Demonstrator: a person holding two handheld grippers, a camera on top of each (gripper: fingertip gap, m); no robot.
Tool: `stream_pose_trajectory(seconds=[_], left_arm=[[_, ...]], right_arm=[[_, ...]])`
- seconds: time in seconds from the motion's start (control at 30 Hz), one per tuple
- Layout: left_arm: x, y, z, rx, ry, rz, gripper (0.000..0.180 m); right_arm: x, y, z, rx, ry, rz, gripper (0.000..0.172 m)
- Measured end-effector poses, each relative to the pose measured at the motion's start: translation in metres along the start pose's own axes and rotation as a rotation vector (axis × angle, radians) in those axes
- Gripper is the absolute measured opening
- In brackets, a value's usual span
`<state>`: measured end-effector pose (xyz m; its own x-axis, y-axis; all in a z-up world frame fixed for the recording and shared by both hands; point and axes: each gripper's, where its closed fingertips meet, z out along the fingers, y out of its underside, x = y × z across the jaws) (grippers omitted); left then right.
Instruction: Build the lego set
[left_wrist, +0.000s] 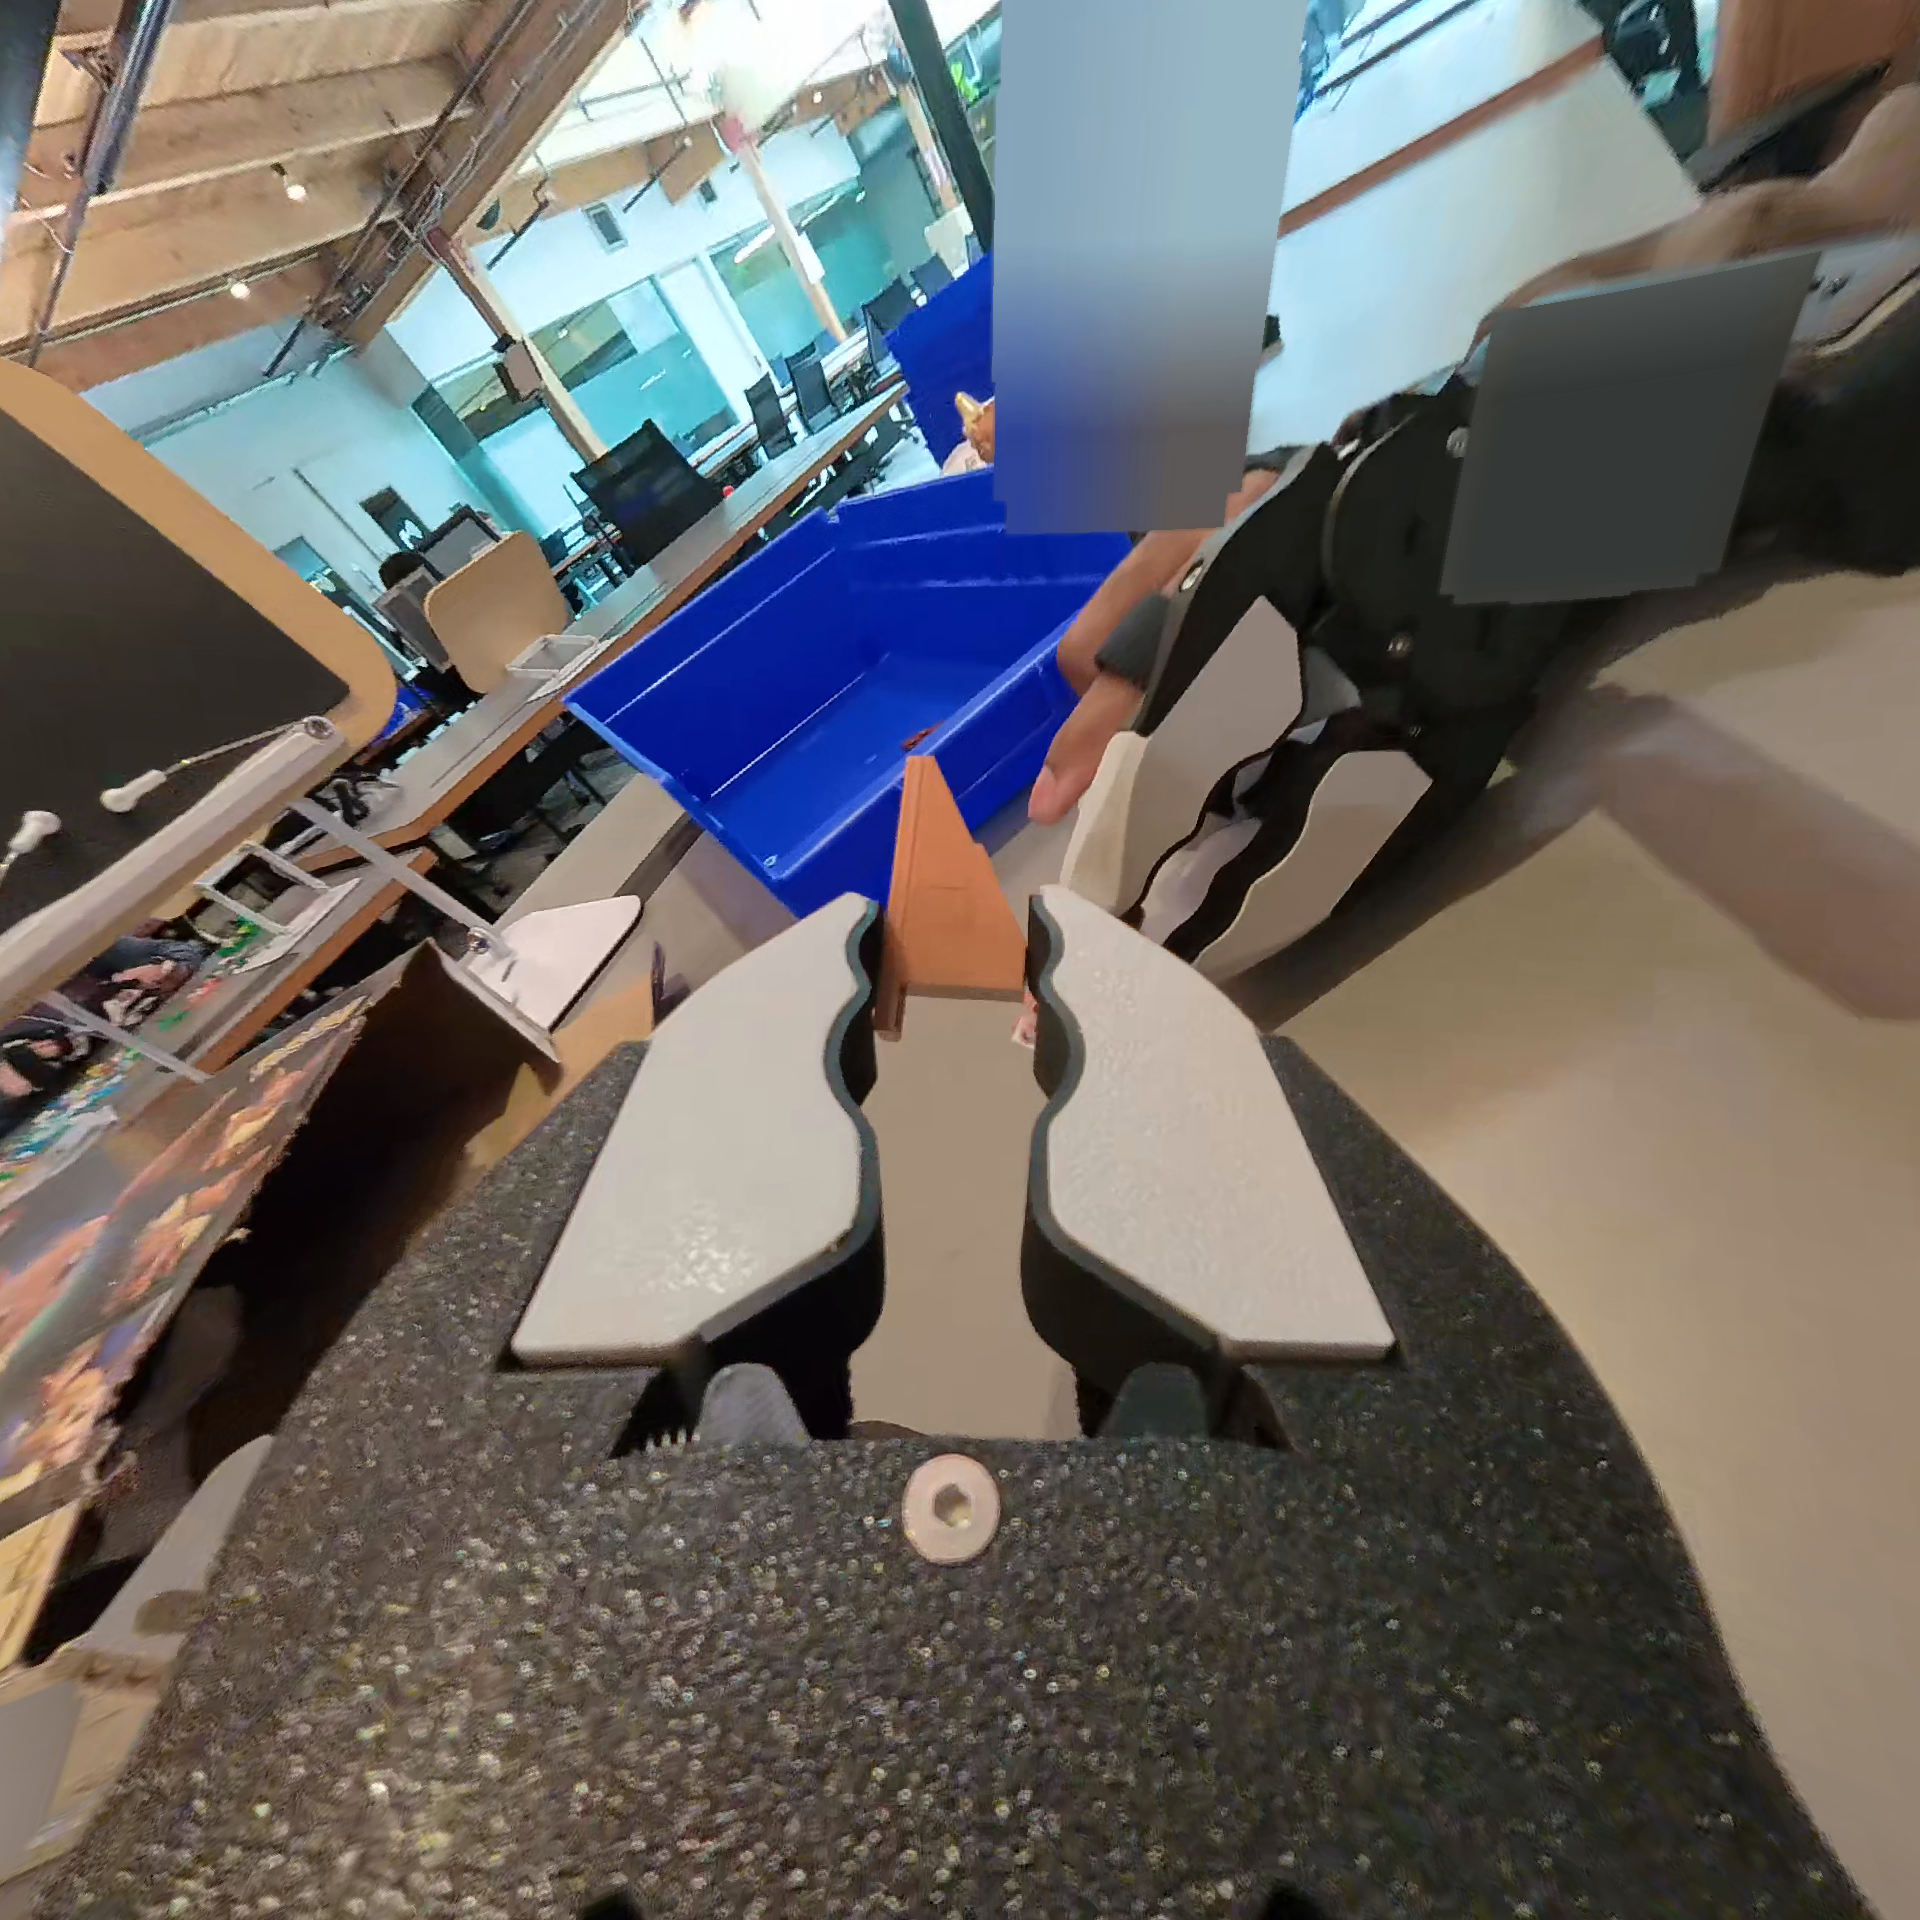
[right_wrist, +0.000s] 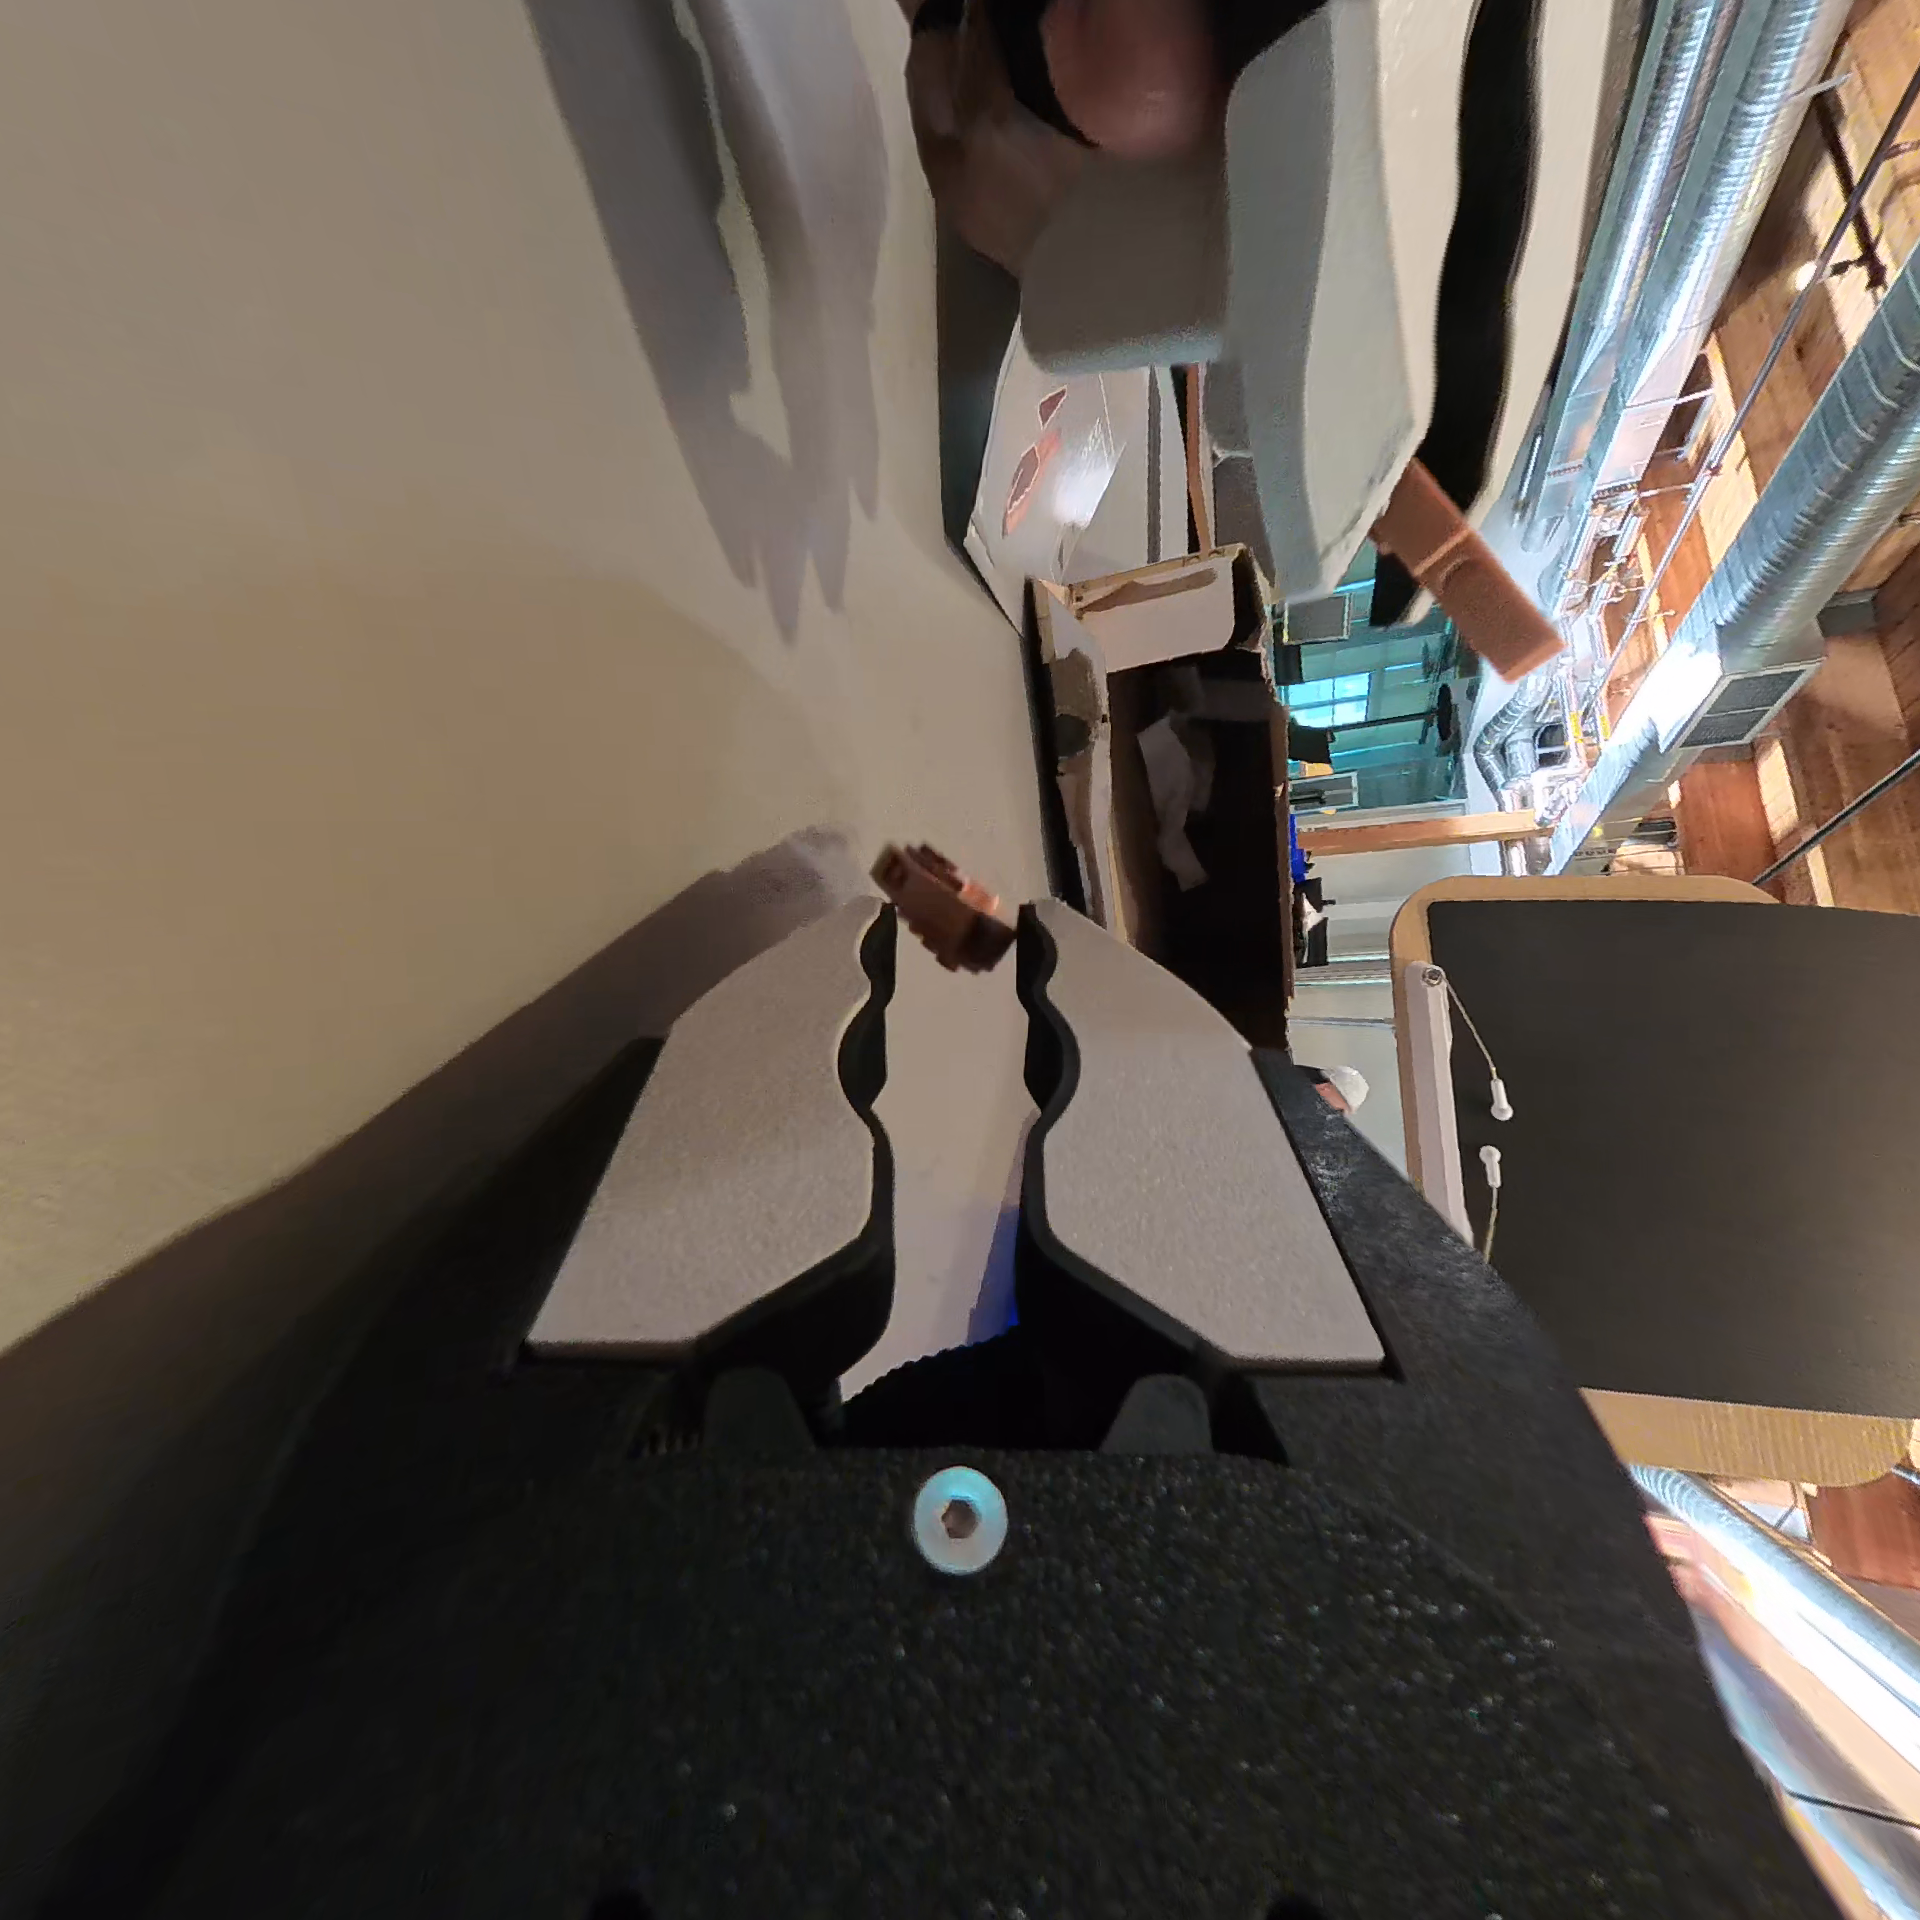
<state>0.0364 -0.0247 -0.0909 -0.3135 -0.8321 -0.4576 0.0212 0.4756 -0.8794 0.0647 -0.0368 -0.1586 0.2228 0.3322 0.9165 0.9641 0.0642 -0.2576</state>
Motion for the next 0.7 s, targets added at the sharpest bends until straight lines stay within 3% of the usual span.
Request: stream_pose_trajectory(seconds=[0.4, 0.53, 0.7], left_arm=[[0.003, -0.003, -0.001, 0.034, 0.05, -0.064, 0.026], [0.001, -0.02, -0.009, 0.178, 0.152, -0.292, 0.026], [-0.013, -0.054, -0.038, 0.49, 0.365, -0.674, 0.026]], right_arm=[[0.001, 0.0, -0.002, 0.013, -0.02, 0.027, 0.022], [-0.003, -0.004, -0.005, 0.034, -0.057, 0.042, 0.025], [-0.005, -0.011, -0.009, 0.079, -0.108, 0.09, 0.03]])
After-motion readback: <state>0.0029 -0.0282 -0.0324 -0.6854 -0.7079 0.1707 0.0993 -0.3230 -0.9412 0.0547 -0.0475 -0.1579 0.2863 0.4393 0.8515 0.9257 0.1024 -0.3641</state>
